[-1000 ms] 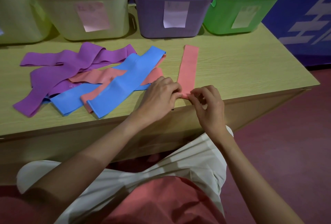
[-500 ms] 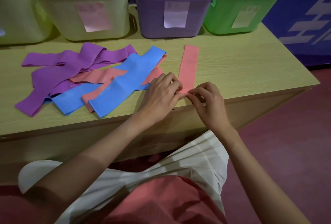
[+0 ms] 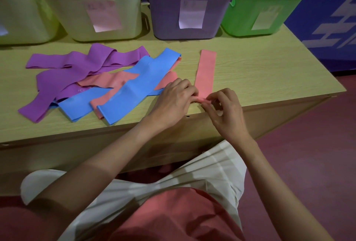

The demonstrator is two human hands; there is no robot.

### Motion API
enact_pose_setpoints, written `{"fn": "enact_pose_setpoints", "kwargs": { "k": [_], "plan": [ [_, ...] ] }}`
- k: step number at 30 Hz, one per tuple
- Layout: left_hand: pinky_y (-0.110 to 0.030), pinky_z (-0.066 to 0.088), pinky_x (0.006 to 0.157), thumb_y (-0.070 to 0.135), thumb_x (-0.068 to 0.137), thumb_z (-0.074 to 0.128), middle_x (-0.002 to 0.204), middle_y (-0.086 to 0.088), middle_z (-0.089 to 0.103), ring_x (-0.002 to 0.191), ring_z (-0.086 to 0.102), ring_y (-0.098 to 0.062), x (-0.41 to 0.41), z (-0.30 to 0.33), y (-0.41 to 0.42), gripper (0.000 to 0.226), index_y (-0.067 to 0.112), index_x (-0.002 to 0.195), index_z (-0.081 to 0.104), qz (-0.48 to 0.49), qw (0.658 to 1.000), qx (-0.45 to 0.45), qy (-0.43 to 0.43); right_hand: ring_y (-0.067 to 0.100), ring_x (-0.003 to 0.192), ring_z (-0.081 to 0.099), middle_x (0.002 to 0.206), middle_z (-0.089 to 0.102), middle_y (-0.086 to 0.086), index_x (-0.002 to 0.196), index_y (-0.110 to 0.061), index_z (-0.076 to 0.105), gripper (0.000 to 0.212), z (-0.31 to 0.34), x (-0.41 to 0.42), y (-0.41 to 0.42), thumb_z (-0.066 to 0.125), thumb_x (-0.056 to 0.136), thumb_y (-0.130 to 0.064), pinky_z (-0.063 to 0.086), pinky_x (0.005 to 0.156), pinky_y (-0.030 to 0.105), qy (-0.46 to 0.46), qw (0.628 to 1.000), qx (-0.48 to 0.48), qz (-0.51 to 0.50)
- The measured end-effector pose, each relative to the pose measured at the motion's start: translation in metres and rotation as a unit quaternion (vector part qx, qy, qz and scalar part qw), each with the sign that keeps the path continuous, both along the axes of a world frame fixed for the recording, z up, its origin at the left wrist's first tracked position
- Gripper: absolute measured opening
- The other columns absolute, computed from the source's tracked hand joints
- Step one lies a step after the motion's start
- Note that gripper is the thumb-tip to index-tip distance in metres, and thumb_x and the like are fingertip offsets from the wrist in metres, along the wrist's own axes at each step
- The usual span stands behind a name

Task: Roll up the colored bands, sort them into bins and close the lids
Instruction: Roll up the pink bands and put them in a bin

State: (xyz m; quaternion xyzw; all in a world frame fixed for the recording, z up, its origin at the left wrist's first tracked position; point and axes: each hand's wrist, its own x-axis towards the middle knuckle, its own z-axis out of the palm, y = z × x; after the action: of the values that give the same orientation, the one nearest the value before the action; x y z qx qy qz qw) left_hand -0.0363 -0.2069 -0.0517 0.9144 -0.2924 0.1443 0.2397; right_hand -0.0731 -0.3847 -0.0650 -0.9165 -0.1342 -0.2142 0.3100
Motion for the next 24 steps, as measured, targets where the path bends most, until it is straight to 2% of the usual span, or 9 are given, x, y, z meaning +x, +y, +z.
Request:
{"fn": "enact_pose_setpoints", "kwargs": {
  "k": [6,9,12,20,24],
  "plan": [
    [-0.035,0.046,0.077,0.015,0.094,0.059,0.095,-0.006,0.060,0.091,0.052,-0.021,0.002,-0.001,-0.003,0.014,0.007,0.100,0.068,0.012,1.000,-0.007,-0.004,0.021,0.084,0.053,0.089,0.051,0.003,0.096,-0.007,0.067,0.015,-0.003,0.008,-0.004,0.069,0.089,-0.021,0.051,0.064,0.042,0.024,1.000,0.018,-0.001],
    [-0.038,0.047,0.074,0.013,0.094,0.059,0.093,-0.007,0.060,0.088,0.053,-0.024,0.000,-0.002,-0.003,0.012,0.006,0.098,0.068,0.010,1.000,-0.005,-0.028,0.021,0.083,0.053,0.087,0.052,0.001,0.096,-0.008,0.069,0.016,-0.003,0.010,-0.005,0.069,0.089,-0.022,0.051,0.064,0.041,0.020,1.000,0.016,-0.002],
    [-0.038,0.047,0.076,0.017,0.093,0.060,0.097,-0.007,0.062,0.090,0.054,-0.025,0.000,-0.002,-0.003,0.017,0.007,0.106,0.063,0.003,0.999,0.000,-0.035,0.020,0.081,0.054,0.086,0.053,0.002,0.097,-0.008,0.072,0.016,-0.002,0.011,-0.006,0.068,0.090,-0.022,0.051,0.064,0.040,0.022,1.000,0.014,-0.002],
    [-0.037,0.046,0.074,0.016,0.091,0.063,0.096,-0.005,0.059,0.088,0.050,-0.022,0.004,-0.003,-0.005,0.010,0.008,0.096,0.063,0.006,0.999,0.017,-0.040,0.022,0.082,0.055,0.087,0.056,0.005,0.102,-0.006,0.071,0.020,-0.001,0.012,-0.004,0.065,0.091,-0.022,0.050,0.065,0.038,0.006,1.000,0.003,-0.011],
    [-0.035,0.044,0.074,0.016,0.092,0.062,0.097,-0.004,0.060,0.088,0.050,-0.021,0.005,-0.005,-0.005,0.009,0.008,0.098,0.062,0.005,0.999,0.023,-0.037,0.024,0.085,0.054,0.090,0.058,0.006,0.095,-0.004,0.067,0.013,-0.001,0.014,-0.002,0.066,0.090,-0.016,0.048,0.065,0.037,-0.006,1.000,-0.005,0.010]
  ]
}}
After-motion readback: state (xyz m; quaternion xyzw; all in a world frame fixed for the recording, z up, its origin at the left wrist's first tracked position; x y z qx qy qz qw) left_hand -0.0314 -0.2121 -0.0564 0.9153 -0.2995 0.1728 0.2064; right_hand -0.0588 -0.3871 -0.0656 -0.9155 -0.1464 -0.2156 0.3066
